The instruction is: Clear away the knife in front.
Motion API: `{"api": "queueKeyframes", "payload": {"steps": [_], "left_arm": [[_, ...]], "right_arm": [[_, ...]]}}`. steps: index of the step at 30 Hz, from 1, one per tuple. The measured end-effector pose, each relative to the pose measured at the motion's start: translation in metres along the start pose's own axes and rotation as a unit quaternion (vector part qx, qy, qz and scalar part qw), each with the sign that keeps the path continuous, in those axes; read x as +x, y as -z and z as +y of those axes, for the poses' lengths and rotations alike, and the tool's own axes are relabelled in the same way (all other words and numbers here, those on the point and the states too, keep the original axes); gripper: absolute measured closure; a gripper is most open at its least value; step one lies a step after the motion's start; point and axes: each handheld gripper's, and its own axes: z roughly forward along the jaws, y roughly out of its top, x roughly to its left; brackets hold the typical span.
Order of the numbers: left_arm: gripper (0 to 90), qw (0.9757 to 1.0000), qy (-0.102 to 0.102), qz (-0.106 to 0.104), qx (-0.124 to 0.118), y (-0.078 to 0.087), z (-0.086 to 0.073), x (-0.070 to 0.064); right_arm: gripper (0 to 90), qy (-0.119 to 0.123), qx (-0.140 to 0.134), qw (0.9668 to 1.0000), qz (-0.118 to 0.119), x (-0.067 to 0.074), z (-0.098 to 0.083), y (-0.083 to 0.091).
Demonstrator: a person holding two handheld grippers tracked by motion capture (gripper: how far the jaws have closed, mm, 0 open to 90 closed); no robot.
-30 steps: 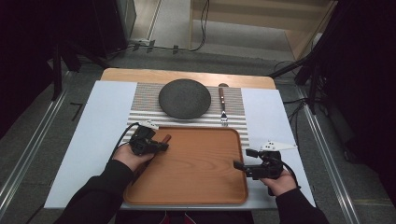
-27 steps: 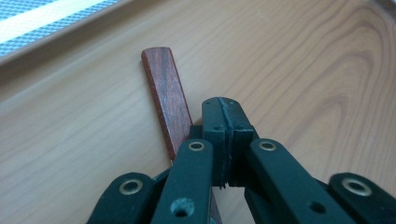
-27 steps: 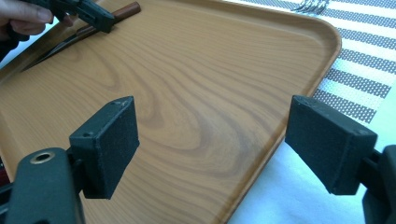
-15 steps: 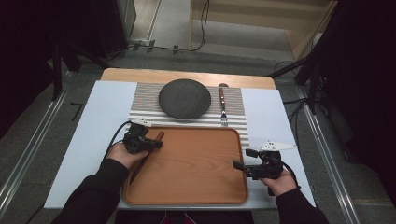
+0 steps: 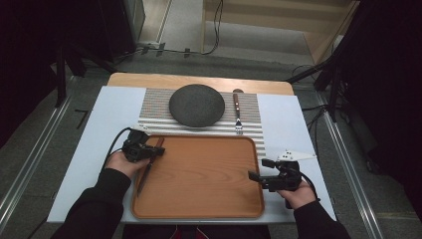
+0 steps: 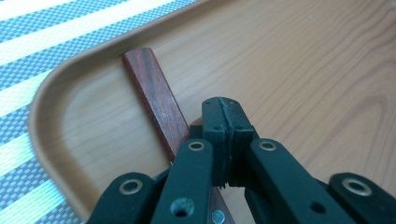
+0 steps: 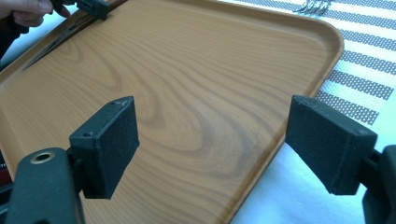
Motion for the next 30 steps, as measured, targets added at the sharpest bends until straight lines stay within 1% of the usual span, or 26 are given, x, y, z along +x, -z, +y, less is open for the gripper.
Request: {"api": "queueKeyframes", "payload": {"steps": [4, 9, 13, 14, 15, 16, 17, 18, 20, 21, 22, 23, 24, 25, 26, 27, 28, 29, 30], "left_arm": [[89.9, 1.0000, 0.006, 0.005, -0.003, 0.003, -0.002, 0.003], [89.0, 0.9999, 0.006, 0.013, -0.002, 0.008, -0.006, 0.006], [87.6, 0.9998, 0.015, 0.014, -0.004, 0.012, -0.009, 0.008], [85.5, 0.9998, 0.016, 0.013, -0.005, 0.012, -0.009, 0.009], [82.0, 0.9998, 0.019, 0.007, -0.007, 0.012, -0.009, 0.009], [82.0, 0.9997, 0.022, 0.004, -0.009, 0.012, -0.009, 0.009], [74.7, 0.9996, 0.024, -0.001, -0.011, 0.012, -0.009, 0.008], [74.7, 0.9996, 0.025, -0.004, -0.012, 0.012, -0.009, 0.008], [64.7, 0.9994, 0.028, -0.013, -0.016, 0.012, -0.008, 0.006], [64.7, 0.9991, 0.033, -0.017, -0.020, 0.013, -0.008, 0.006], [56.0, 0.9985, 0.039, -0.024, -0.029, 0.015, -0.008, 0.005], [56.0, 0.9981, 0.041, -0.029, -0.035, 0.017, -0.007, 0.004], [49.2, 0.9975, 0.048, -0.033, -0.039, 0.019, -0.007, 0.002], [46.4, 0.9968, 0.053, -0.041, -0.043, 0.021, -0.006, 0.001], [46.4, 0.9963, 0.052, -0.046, -0.050, 0.022, -0.007, -0.002], [43.7, 0.9961, 0.045, -0.049, -0.059, 0.024, -0.008, -0.004], [38.3, 0.9958, 0.039, -0.050, -0.066, 0.026, -0.009, -0.007], [38.3, 0.9957, 0.037, -0.049, -0.069, 0.027, -0.010, -0.009], [36.4, 0.9958, 0.031, -0.047, -0.071, 0.028, -0.011, -0.011]], "right_arm": [[15.4, 0.000, 0.000, 1.0000, 0.000, 0.000, 0.000, 0.000], [15.8, 0.003, -0.003, 1.0000, 0.004, 0.000, 0.001, 0.000], [15.9, 0.004, -0.002, 1.0000, 0.004, 0.001, 0.001, 0.000], [15.9, 0.004, -0.002, 1.0000, 0.004, 0.001, 0.001, 0.000], [15.9, 0.005, -0.002, 1.0000, 0.005, 0.001, 0.001, -0.001], [15.9, 0.005, -0.002, 1.0000, 0.005, 0.001, 0.001, -0.001], [15.9, 0.006, -0.003, 0.9999, 0.008, 0.002, 0.002, -0.001], [15.9, 0.006, -0.003, 0.9999, 0.008, 0.002, 0.002, -0.001], [16.1, 0.008, -0.005, 0.9999, 0.013, 0.002, 0.003, -0.003], [16.1, 0.008, -0.005, 0.9999, 0.013, 0.002, 0.003, -0.003], [16.1, 0.009, -0.004, 0.9998, 0.015, 0.003, 0.004, -0.004], [16.1, 0.009, -0.004, 0.9998, 0.015, 0.003, 0.004, -0.004], [16.1, 0.010, -0.002, 0.9998, 0.016, 0.003, 0.005, -0.005], [16.1, 0.010, -0.002, 0.9998, 0.017, 0.003, 0.005, -0.006], [16.1, 0.010, -0.002, 0.9998, 0.017, 0.003, 0.005, -0.006], [16.1, 0.011, -0.002, 0.9998, 0.018, 0.003, 0.005, -0.006], [16.0, 0.010, -0.001, 0.9998, 0.019, 0.004, 0.006, -0.007], [16.0, 0.010, -0.001, 0.9998, 0.019, 0.004, 0.006, -0.007], [16.0, 0.011, -0.001, 0.9997, 0.020, 0.004, 0.006, -0.007]]}}
